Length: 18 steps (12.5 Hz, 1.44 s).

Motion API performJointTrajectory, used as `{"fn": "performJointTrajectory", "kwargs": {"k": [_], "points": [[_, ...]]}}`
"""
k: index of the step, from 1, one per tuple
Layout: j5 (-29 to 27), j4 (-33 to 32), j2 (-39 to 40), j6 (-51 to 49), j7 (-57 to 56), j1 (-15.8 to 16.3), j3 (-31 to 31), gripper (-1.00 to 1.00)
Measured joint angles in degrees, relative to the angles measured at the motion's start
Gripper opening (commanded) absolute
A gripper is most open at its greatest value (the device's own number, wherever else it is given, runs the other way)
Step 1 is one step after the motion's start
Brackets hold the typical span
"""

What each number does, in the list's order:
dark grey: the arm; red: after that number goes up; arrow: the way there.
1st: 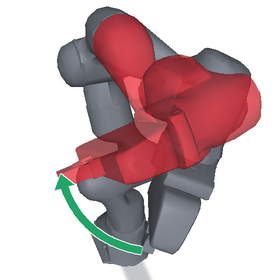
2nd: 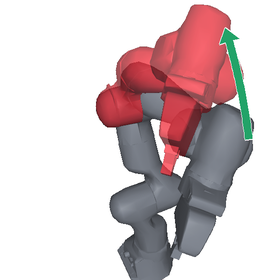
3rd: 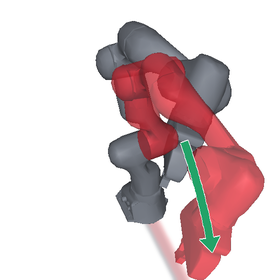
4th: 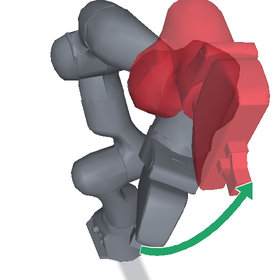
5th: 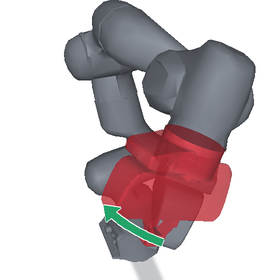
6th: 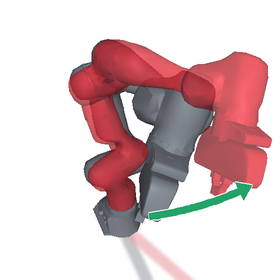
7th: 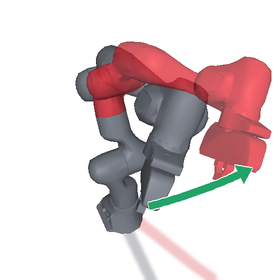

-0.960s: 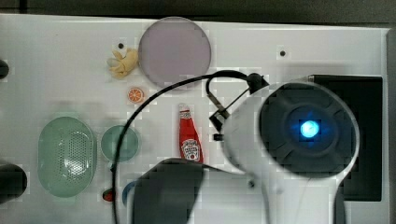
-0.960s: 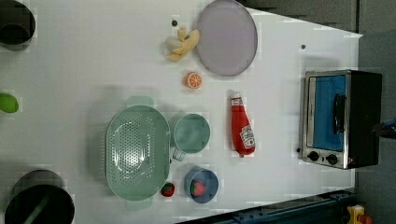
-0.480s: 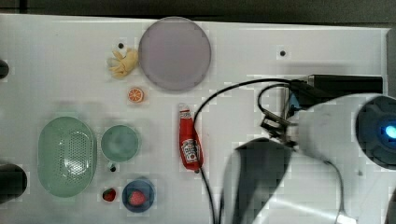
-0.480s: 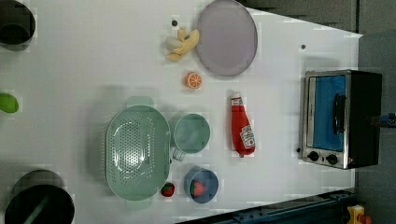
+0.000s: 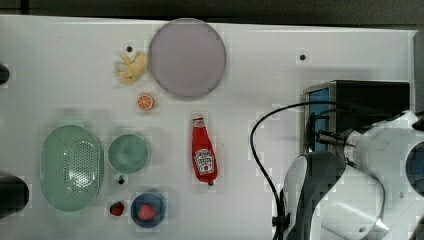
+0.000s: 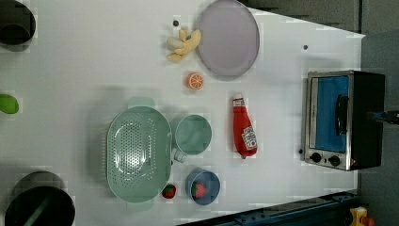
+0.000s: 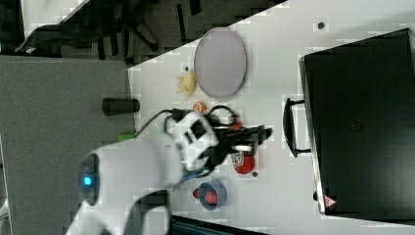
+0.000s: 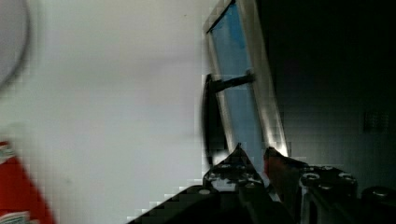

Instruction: Flap open oven.

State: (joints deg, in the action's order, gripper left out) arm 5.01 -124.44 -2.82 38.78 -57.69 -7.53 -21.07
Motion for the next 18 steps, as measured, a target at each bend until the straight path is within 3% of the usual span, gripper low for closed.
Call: {"fn": "performJointTrajectory", "kwargs": {"k": [3,8,13,16,18], "points": [[-0.06,-4.14,3.63,6.41,-4.87,-0.50,-1.06,-0.65],[-0.31,-4.14,10.44,8.78,-6.71,-0.03,-1.24,-0.65],[-0.03,-4.14,11.14,11.13,-7.22,-0.34,-1.02,-0.65],[2.25,-4.36,11.18,11.67,-7.16,-0.37,-0.43,-0.65],[8.42,-4.36,11.23,11.83,-4.76,-0.09,0.53,-0.65]]}}
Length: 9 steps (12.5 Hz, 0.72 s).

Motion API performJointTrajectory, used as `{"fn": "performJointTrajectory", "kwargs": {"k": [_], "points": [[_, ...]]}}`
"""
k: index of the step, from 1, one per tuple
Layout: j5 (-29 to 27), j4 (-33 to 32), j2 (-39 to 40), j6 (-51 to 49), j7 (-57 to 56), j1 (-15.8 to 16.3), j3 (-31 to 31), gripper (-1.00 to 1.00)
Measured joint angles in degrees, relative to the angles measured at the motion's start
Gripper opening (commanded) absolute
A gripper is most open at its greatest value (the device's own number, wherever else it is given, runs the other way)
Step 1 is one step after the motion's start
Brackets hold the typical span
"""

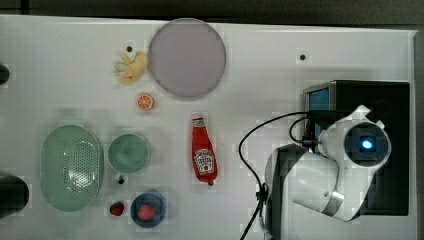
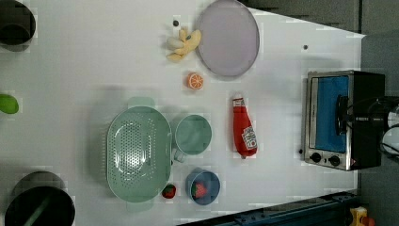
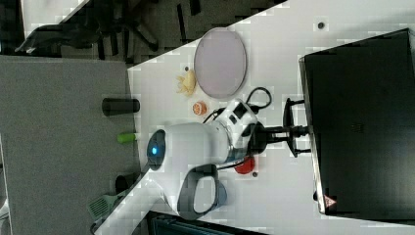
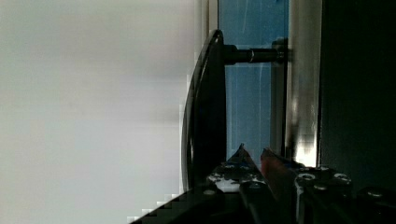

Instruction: Flap open oven.

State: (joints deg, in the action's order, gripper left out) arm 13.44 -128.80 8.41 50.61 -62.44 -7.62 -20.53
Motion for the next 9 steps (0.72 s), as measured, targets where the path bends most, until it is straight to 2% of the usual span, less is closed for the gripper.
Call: {"fn": "performJointTrajectory", "kwargs": {"k": [3,6,9], "points": [[8.61,-0.22,0.07,-0.70,7.78,2.02,1.13,-0.65],[14.41,-0.90,0.29,-2.07,14.16,2.53,4.38,-0.65],[21.73,-0.78,1.97,-3.44,21.71,4.44,6.71,-0.65]]}}
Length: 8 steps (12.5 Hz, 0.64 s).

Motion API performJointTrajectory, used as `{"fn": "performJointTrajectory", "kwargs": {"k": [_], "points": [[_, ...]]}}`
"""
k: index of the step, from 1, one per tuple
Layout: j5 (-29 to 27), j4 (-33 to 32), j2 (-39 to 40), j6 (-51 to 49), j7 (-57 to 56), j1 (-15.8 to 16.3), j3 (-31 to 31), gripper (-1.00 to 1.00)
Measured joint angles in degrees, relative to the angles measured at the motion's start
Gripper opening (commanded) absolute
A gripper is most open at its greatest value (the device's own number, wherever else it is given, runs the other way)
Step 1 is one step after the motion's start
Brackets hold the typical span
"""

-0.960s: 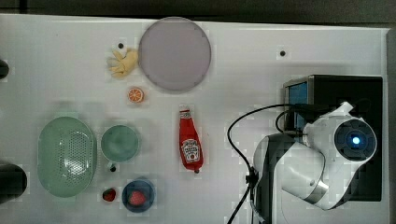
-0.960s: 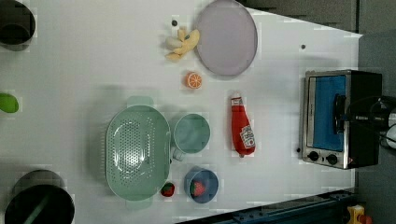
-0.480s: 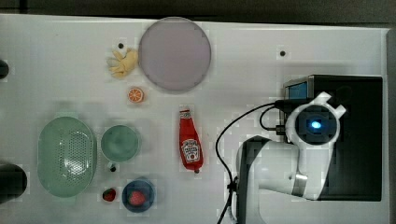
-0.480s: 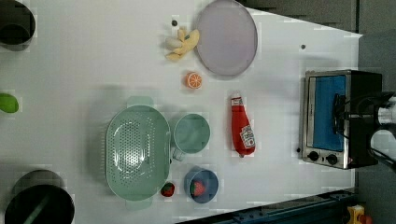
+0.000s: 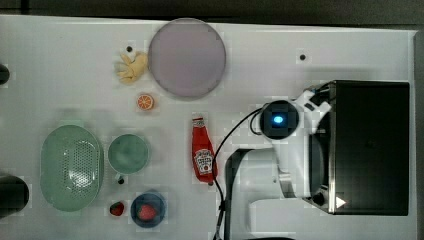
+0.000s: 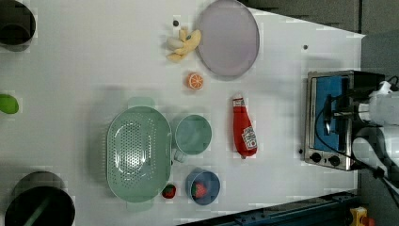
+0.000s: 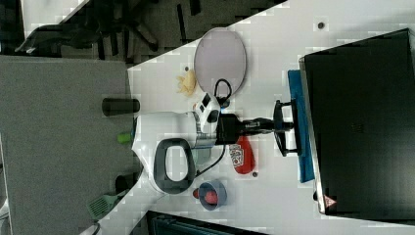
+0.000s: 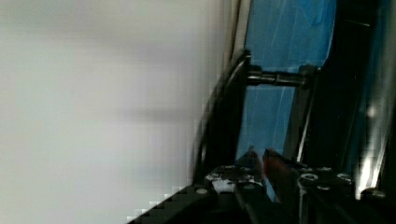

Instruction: Flap open oven.

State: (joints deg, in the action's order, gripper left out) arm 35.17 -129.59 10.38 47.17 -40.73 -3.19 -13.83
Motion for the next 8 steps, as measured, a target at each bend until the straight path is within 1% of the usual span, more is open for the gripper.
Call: {"fn": "performJointTrajectory", "kwargs": {"k": [3,4,5,6,8], "points": [[7.27,0.34,3.79,-1.68,11.13,2.22,3.19,-0.65],[10.97,0.45,5.76,-2.21,15.29,3.12,4.37,-0.65],[13.54,0.90,8.07,-3.08,19.33,4.58,5.15,-0.65],[15.28,1.23,10.69,-3.61,23.68,6.52,5.45,-0.65],[15.97,2.57,16.48,-4.45,32.08,9.47,6.06,-0.65]]}}
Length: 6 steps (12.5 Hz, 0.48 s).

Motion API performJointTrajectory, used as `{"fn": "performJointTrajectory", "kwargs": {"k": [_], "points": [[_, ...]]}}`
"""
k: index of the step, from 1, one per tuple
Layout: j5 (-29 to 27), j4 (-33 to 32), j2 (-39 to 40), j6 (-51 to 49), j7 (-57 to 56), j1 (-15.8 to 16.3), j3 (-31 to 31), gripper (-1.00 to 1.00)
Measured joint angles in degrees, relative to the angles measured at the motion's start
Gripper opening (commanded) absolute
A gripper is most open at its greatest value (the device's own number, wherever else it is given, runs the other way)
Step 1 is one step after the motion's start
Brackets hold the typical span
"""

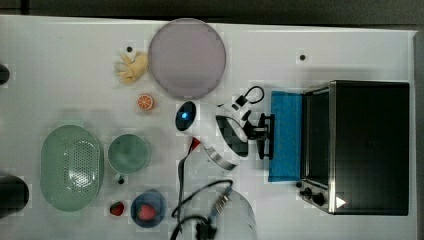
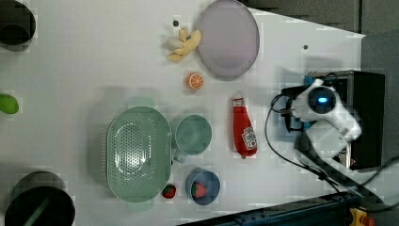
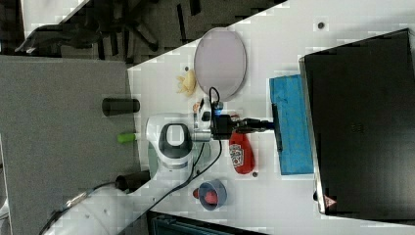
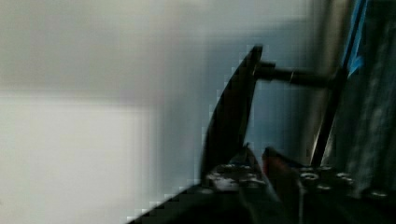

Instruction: Flap open oven.

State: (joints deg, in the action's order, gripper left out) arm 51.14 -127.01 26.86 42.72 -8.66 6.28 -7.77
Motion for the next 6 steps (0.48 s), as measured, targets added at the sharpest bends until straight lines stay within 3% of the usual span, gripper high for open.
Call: {"fn": "performJointTrajectory", "kwargs": {"k": [3,6], "points": [[0.67,1.45,6.85,-0.76,7.00,2.42,0.20,-0.65],[0.84,2.35,6.43,-1.51,9.05,3.55,-0.29,-0.65]]}}
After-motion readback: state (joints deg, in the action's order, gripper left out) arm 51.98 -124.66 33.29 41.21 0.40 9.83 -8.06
